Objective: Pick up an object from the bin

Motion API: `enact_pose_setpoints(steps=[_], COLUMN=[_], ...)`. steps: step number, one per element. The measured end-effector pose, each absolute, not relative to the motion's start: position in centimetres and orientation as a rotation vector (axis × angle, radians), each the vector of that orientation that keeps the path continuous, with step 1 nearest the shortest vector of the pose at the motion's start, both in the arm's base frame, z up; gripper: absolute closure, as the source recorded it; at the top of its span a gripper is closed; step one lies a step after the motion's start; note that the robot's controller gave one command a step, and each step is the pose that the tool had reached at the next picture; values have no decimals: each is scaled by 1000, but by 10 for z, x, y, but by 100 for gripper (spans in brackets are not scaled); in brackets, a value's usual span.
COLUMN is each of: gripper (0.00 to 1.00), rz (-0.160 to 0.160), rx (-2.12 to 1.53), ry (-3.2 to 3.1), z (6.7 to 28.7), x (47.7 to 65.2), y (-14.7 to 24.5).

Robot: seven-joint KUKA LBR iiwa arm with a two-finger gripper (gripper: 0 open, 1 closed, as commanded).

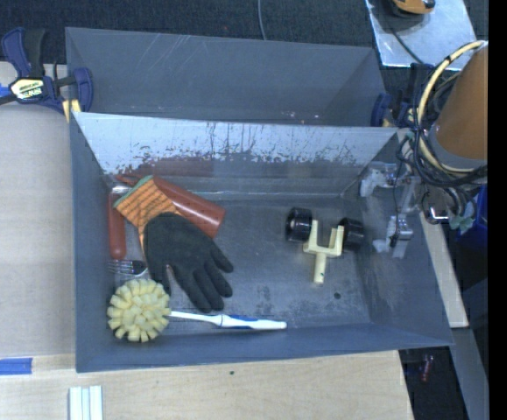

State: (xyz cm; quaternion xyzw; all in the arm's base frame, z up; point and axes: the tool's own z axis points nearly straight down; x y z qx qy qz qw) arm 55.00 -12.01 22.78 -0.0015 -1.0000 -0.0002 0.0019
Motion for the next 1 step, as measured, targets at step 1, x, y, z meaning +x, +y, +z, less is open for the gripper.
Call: enact_pose_setpoints(steps=[1], gripper=[0], rz=[1], rx=[0], ry=[-3146], z=[232], x=[552], y=[-119])
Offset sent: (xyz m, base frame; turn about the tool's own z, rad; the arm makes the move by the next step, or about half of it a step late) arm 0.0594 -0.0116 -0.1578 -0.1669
